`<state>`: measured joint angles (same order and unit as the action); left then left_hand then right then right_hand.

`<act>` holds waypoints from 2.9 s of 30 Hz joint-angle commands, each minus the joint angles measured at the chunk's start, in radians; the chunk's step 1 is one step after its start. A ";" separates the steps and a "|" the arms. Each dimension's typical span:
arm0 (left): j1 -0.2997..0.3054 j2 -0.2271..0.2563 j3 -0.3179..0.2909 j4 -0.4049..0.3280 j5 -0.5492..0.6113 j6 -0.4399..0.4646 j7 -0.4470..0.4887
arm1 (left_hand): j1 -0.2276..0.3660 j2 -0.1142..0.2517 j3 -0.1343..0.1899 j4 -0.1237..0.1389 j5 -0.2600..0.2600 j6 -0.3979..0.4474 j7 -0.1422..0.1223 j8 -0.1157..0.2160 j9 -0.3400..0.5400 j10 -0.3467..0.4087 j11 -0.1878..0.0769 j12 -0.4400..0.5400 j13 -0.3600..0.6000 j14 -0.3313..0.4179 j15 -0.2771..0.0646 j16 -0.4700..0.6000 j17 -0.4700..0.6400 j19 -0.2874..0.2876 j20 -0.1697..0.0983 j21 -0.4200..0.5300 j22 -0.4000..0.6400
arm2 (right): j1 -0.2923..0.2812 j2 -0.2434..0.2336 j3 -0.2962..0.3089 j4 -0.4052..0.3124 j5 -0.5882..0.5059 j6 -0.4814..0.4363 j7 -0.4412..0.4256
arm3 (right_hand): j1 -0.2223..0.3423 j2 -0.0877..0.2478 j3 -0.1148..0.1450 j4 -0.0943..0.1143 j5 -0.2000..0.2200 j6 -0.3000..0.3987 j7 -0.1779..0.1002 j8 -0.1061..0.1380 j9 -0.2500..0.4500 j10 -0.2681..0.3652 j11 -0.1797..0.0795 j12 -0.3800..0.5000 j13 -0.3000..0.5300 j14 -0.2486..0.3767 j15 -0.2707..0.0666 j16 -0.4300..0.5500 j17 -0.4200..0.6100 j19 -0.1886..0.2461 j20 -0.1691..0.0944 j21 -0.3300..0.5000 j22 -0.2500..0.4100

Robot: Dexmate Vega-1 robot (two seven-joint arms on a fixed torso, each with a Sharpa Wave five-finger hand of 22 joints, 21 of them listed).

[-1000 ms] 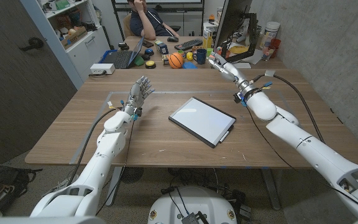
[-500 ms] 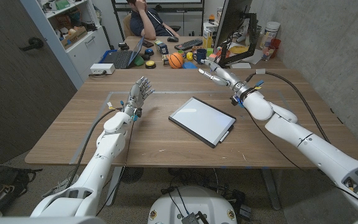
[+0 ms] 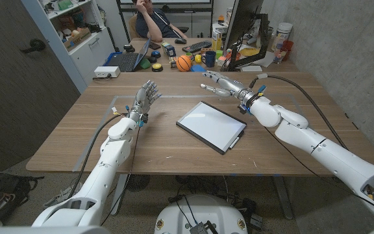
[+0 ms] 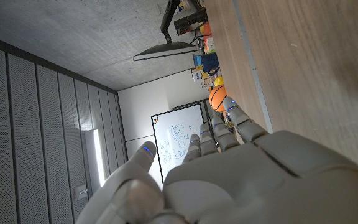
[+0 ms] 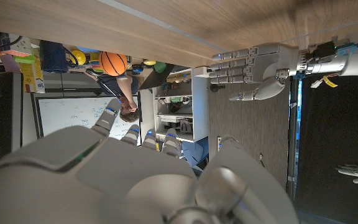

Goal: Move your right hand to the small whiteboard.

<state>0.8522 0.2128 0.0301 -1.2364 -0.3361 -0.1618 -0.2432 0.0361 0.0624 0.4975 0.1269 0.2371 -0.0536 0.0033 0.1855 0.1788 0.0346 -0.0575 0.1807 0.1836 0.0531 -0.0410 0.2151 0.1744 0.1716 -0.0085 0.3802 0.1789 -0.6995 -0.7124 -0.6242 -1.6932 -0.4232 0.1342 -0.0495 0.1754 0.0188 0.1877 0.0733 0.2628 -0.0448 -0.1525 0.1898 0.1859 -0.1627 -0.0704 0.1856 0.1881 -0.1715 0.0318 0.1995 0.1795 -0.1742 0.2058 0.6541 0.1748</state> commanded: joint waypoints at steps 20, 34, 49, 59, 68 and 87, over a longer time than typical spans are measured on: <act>0.055 0.009 -0.010 -0.078 -0.003 0.020 0.012 | -0.003 0.004 -0.008 0.001 0.006 -0.006 -0.003 0.006 0.005 -0.002 -0.004 0.005 0.004 0.008 -0.002 -0.001 0.005 0.013 -0.001 -0.009 0.004 | 0.040 -0.038 -0.094 -0.067 -0.187 -0.109 0.202 | 0.149 0.027 0.028 -0.089 0.033 -0.058 -0.045 0.002 0.003 -0.068 -0.008 0.007 0.005 -0.106 0.010 0.018 0.004 -0.173 0.001 -0.033 0.005; 0.083 0.012 -0.014 -0.116 -0.004 0.027 0.014 | -0.003 0.004 -0.010 0.002 0.007 -0.008 -0.005 0.005 0.005 -0.002 -0.006 0.005 0.004 0.009 -0.002 -0.001 0.005 0.015 -0.001 -0.014 0.004 | 0.046 -0.054 -0.113 -0.099 -0.219 -0.110 0.285 | 0.194 0.035 0.033 -0.116 0.043 -0.034 -0.051 0.012 0.004 -0.051 -0.007 0.014 0.005 -0.088 -0.003 0.024 0.003 -0.111 0.005 -0.031 0.004; 0.097 0.014 -0.018 -0.137 -0.004 0.033 0.018 | -0.003 0.004 -0.012 0.002 0.008 -0.008 -0.006 0.006 0.005 -0.002 -0.005 0.006 0.004 0.009 -0.001 -0.002 0.005 0.016 -0.001 -0.020 0.005 | 0.066 -0.045 -0.127 -0.094 -0.222 -0.097 0.358 | 0.261 0.046 0.030 -0.153 0.064 0.056 -0.057 0.026 0.002 0.037 -0.012 0.034 0.003 -0.005 -0.025 0.046 0.001 -0.004 0.003 -0.038 0.002; 0.096 0.014 -0.019 -0.135 -0.004 0.034 0.017 | -0.003 0.005 -0.013 0.002 0.008 -0.008 -0.006 0.006 0.005 -0.001 -0.004 0.006 0.004 0.009 -0.002 -0.002 0.005 0.018 -0.001 -0.023 0.005 | 0.072 -0.040 -0.129 -0.085 -0.208 -0.093 0.383 | 0.272 0.049 0.019 -0.157 0.069 0.079 -0.058 0.020 0.002 0.062 -0.008 0.032 0.002 0.020 -0.044 0.048 0.000 0.028 -0.012 -0.047 0.001; 0.093 0.012 -0.020 -0.129 -0.005 0.033 0.014 | -0.003 0.005 -0.014 0.002 0.009 -0.007 -0.006 0.006 0.005 -0.002 -0.005 0.006 0.004 0.010 0.001 -0.002 0.005 0.018 0.000 -0.026 0.005 | 0.079 -0.035 -0.133 -0.076 -0.203 -0.088 0.390 | 0.271 0.051 0.013 -0.155 0.070 0.074 -0.055 0.014 0.002 0.061 -0.007 0.029 0.002 0.019 -0.046 0.045 0.000 0.030 -0.006 -0.054 0.001; 0.086 0.012 -0.020 -0.117 -0.006 0.034 0.009 | -0.002 0.006 -0.016 0.002 0.010 -0.005 -0.007 0.007 0.005 -0.001 -0.006 0.006 0.004 0.010 0.001 -0.002 0.005 0.020 0.000 -0.033 0.005 | 0.085 -0.029 -0.134 -0.059 -0.176 -0.077 0.394 | 0.257 0.064 -0.001 -0.141 0.069 0.062 -0.046 0.004 0.004 0.051 -0.007 0.019 0.003 0.011 -0.047 0.039 0.002 0.022 -0.019 -0.073 0.002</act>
<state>0.9418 0.2252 0.0106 -1.3603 -0.3411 -0.1287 -0.2301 0.0361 0.0624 0.4864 0.1298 0.2409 -0.0572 -0.0003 0.1855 0.1788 0.0332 -0.0590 0.1807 0.1835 0.0548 -0.0391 0.2150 0.1743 0.1800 -0.0104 0.3499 0.1788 -0.6179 -0.7441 -0.7570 -1.7630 -0.6128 0.0481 0.3448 0.4311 0.0753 0.1905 -0.0688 0.3293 0.0210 -0.1995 0.1944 0.1862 -0.1035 -0.0786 0.2067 0.1881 -0.1538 -0.0111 0.2397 0.1795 -0.1457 0.1909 0.5842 0.1768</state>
